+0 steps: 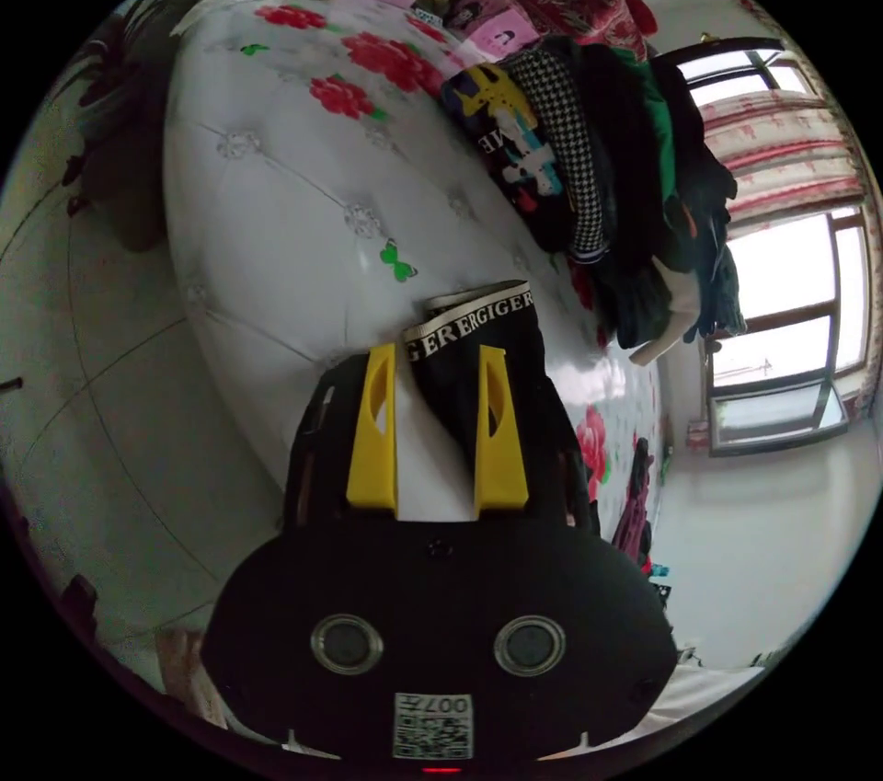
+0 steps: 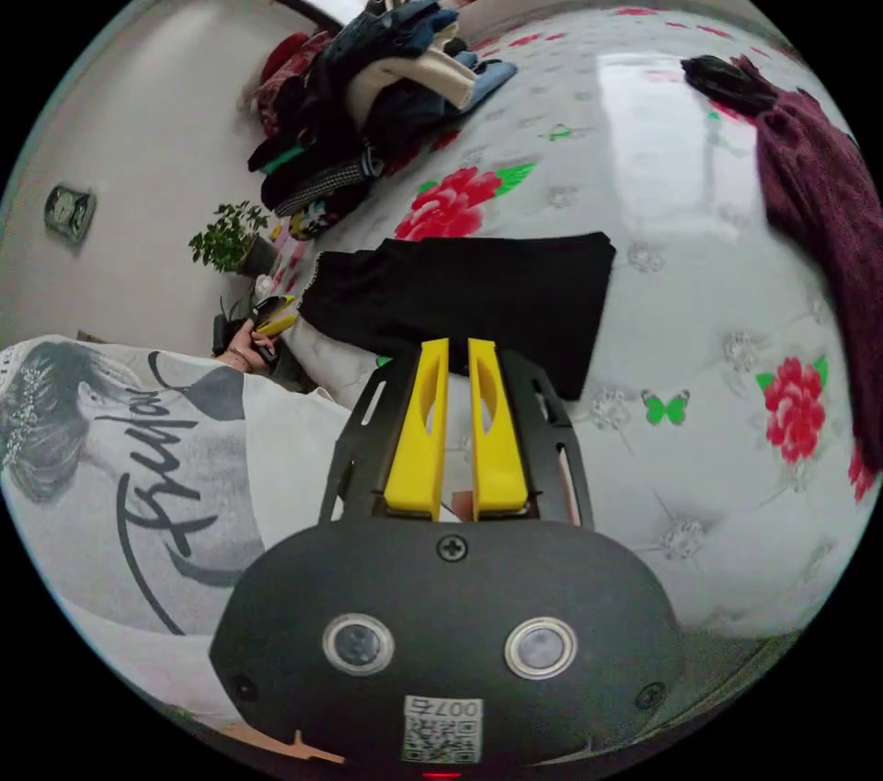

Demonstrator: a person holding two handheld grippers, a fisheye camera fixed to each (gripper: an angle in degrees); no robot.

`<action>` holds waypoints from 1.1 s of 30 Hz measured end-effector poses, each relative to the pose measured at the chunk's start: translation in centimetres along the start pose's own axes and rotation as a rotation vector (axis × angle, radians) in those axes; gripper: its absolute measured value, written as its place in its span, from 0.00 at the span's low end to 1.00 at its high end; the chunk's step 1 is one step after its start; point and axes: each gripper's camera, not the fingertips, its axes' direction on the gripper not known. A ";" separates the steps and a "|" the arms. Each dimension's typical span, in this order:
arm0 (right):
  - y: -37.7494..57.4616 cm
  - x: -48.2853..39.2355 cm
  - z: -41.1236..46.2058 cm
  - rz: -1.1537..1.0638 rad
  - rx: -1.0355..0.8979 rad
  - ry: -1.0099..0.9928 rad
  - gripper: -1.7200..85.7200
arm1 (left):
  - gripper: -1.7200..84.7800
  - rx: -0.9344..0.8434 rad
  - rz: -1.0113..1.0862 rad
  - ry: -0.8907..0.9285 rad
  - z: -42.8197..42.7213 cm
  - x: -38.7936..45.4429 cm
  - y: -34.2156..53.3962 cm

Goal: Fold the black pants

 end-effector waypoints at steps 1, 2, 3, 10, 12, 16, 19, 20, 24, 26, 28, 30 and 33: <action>0.5 0.5 -0.1 0.023 0.003 -0.004 0.04 | 0.15 0.005 0.005 0.002 0.3 0.2 -0.1; 0.7 0.7 -0.1 0.032 0.002 -0.008 0.03 | 0.15 0.013 0.015 0.006 0.8 0.8 -0.3; 0.9 1.0 -0.1 0.047 -0.001 -0.016 0.03 | 0.15 0.017 0.037 0.016 1.5 1.7 -0.5; -0.6 1.1 -0.5 0.035 0.022 -0.035 0.02 | 0.08 -0.083 0.039 0.139 6.0 6.2 -1.1; -1.0 1.2 -1.0 0.028 0.037 -0.022 0.02 | 0.08 -0.049 0.173 0.224 5.4 10.7 -0.3; -1.0 2.4 -2.5 0.050 0.092 -0.017 0.02 | 0.08 -0.104 0.542 0.351 4.0 21.7 3.5; -0.9 4.0 -3.3 0.091 0.139 -0.003 0.03 | 0.09 -0.225 0.864 0.504 4.2 31.1 9.7; -0.9 4.3 -3.5 0.102 0.149 0.000 0.03 | 0.11 -0.314 0.947 0.590 5.4 34.0 12.6; -1.3 6.9 -3.9 0.185 0.196 -0.016 0.05 | 0.18 -0.650 1.176 0.633 11.0 40.5 22.6; -1.5 7.9 -4.1 0.211 0.205 -0.028 0.06 | 0.19 -0.688 1.208 0.641 11.6 41.3 24.1; -1.6 9.3 -4.3 0.240 0.213 -0.027 0.07 | 0.18 -0.668 1.212 0.578 12.1 41.4 23.7; -1.8 10.4 -4.2 0.259 0.208 -0.020 0.08 | 0.18 -0.622 1.135 0.458 13.1 40.2 21.4; -2.8 12.7 -3.1 0.295 0.154 -0.015 0.09 | 0.18 -0.599 0.942 0.264 14.7 37.1 17.7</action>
